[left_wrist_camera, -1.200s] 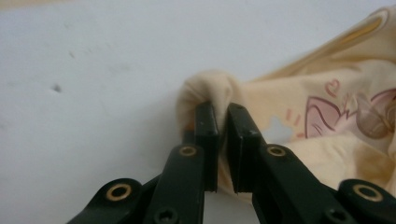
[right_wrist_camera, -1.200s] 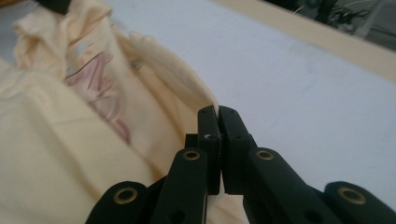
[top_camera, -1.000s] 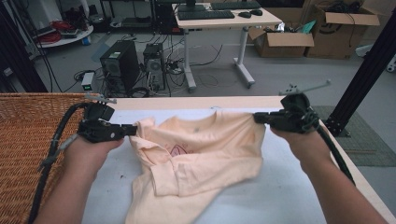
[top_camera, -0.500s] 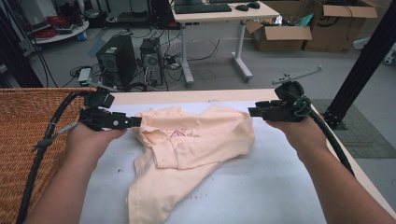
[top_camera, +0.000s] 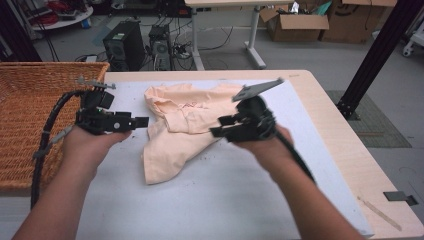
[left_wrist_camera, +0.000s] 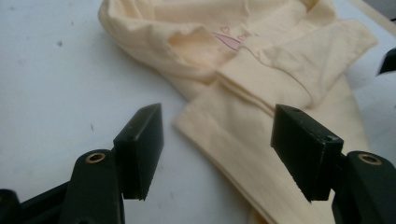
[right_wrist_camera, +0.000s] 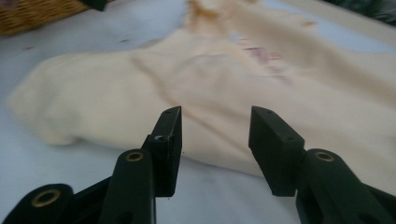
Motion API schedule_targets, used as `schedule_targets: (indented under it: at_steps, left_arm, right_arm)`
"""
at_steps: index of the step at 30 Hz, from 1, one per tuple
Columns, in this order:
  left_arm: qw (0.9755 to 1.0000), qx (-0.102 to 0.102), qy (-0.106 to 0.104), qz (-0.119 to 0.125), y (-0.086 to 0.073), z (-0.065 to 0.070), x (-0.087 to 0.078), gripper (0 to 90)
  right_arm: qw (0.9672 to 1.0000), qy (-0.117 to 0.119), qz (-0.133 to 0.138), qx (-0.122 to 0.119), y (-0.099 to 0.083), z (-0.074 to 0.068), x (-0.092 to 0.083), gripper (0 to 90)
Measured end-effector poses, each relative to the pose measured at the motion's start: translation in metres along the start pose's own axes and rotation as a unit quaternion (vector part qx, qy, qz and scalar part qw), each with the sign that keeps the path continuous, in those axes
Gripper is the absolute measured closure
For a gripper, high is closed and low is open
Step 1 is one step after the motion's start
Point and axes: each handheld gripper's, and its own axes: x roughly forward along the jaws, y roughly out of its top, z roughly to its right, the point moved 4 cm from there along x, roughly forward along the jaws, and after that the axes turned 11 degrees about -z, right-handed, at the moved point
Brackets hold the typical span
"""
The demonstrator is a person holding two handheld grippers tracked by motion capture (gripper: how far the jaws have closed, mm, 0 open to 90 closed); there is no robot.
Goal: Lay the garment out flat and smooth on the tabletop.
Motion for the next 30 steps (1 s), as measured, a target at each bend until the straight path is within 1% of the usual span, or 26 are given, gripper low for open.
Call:
schedule_targets:
  at_steps: [1, 2, 4, 5, 6, 7, 8, 9, 10, 11, 13, 14, 15, 16, 17, 18, 19, 20, 21, 23, 24, 25, 26, 27, 28, 30]
  left_arm:
    - [0.9999, -0.010, -0.003, 0.006, -0.010, 0.002, -0.009, 34.6]
    - [0.9999, -0.010, -0.003, 0.006, -0.010, 0.002, -0.009, 34.1]
    - [0.9998, -0.015, -0.011, 0.011, -0.017, 0.005, -0.016, 34.0]
    - [0.9998, -0.013, -0.012, 0.009, -0.019, 0.007, -0.018, 34.0]
    - [0.9998, -0.010, -0.013, 0.009, -0.021, 0.009, -0.020, 34.0]
    - [0.9998, -0.009, -0.016, 0.011, -0.022, 0.011, -0.022, 33.9]
    - [0.9997, -0.005, -0.020, 0.015, -0.023, 0.014, -0.025, 34.0]
    - [0.9996, -0.003, -0.022, 0.017, -0.023, 0.015, -0.026, 34.0]
    - [0.9996, -0.003, -0.022, 0.017, -0.023, 0.015, -0.026, 33.9]
    - [0.9994, 0.000, -0.029, 0.018, -0.023, 0.016, -0.027, 33.9]
    - [0.9994, 0.005, -0.029, 0.016, -0.023, 0.017, -0.026, 34.0]
    - [0.9994, 0.005, -0.029, 0.016, -0.023, 0.017, -0.026, 34.0]
    - [0.9994, 0.007, -0.030, 0.014, -0.023, 0.018, -0.025, 34.0]
    - [0.9995, 0.008, -0.029, 0.011, -0.024, 0.018, -0.022, 34.0]
    - [0.9994, 0.013, -0.030, 0.006, -0.025, 0.019, -0.018, 33.9]
    - [0.9995, 0.012, -0.031, 0.004, -0.027, 0.019, -0.016, 33.9]
    - [0.9995, 0.012, -0.030, 0.002, -0.028, 0.019, -0.014, 33.9]
    - [0.9995, 0.012, -0.030, 0.002, -0.028, 0.019, -0.014, 33.9]
    - [0.9993, 0.014, -0.033, -0.002, -0.030, 0.019, -0.010, 33.9]
    - [0.9994, 0.013, -0.032, -0.007, -0.031, 0.019, -0.007, 33.9]
    - [0.9993, 0.013, -0.033, -0.009, -0.032, 0.020, -0.004, 33.9]
    - [0.9993, 0.014, -0.034, -0.011, -0.032, 0.020, -0.003, 33.9]
    - [0.9992, 0.014, -0.034, -0.012, -0.032, 0.020, -0.001, 33.9]
    - [0.9993, 0.013, -0.034, -0.012, -0.032, 0.020, 0.000, 33.9]
    - [0.9993, 0.012, -0.035, -0.011, -0.032, 0.020, 0.000, 34.0]
    - [0.9993, 0.009, -0.034, -0.010, -0.031, 0.018, 0.000, 34.0]
  right_arm:
    - [0.9999, 0.003, -0.004, -0.012, 0.004, -0.011, 0.008, 54.4]
    - [0.9999, 0.003, -0.004, -0.012, 0.004, -0.011, 0.008, 54.4]
    - [0.9996, 0.011, -0.018, -0.021, 0.010, -0.025, 0.027, 56.2]
    - [0.9988, 0.018, -0.041, -0.019, 0.011, -0.031, 0.047, 69.1]
    - [0.9988, 0.018, -0.041, -0.019, 0.011, -0.031, 0.047, 69.1]
    - [0.9973, 0.016, -0.069, -0.017, 0.003, -0.033, 0.063, 87.2]
    - [0.9979, 0.015, -0.062, -0.011, 0.001, -0.033, 0.065, 89.8]
    - [0.9983, 0.021, -0.054, 0.002, -0.001, -0.031, 0.063, 90.0]
    - [0.9982, 0.023, -0.055, 0.004, -0.003, -0.030, 0.060, 90.0]
    - [0.9985, 0.020, -0.051, -0.001, -0.006, -0.030, 0.054, 90.0]
    - [0.9990, 0.013, -0.044, -0.005, -0.014, -0.027, 0.039, 90.0]
    - [0.9990, 0.013, -0.044, -0.005, -0.014, -0.027, 0.039, 90.0]
    - [0.9991, 0.007, -0.042, -0.002, -0.024, -0.023, 0.025, 90.0]
    - [0.9991, 0.007, -0.042, -0.002, -0.024, -0.023, 0.025, 90.0]
    - [0.9991, -0.003, -0.043, 0.005, -0.040, -0.018, 0.008, 90.0]
    - [0.9987, -0.009, -0.048, 0.012, -0.048, -0.015, 0.001, 90.0]
    - [0.9988, -0.011, -0.045, 0.018, -0.055, -0.013, -0.005, 90.0]
    - [0.9988, -0.011, -0.045, 0.018, -0.055, -0.013, -0.005, 90.0]
    - [0.9985, -0.021, -0.043, 0.025, -0.066, -0.009, -0.013, 90.0]
    - [0.9986, -0.024, -0.040, 0.026, -0.067, -0.008, -0.016, 90.0]
    - [0.9988, -0.028, -0.031, 0.026, -0.067, -0.007, -0.018, 83.2]
    - [0.9986, -0.038, -0.026, 0.027, -0.064, -0.004, -0.018, 72.1]
    - [0.9984, -0.040, -0.022, 0.034, -0.059, -0.002, -0.017, 66.5]
    - [0.9985, -0.033, -0.019, 0.039, -0.052, 0.000, -0.015, 62.9]
    - [0.9986, -0.033, -0.013, 0.040, -0.043, 0.001, -0.013, 58.5]
    - [0.9989, -0.030, 0.000, 0.035, -0.023, 0.001, -0.004, 51.6]
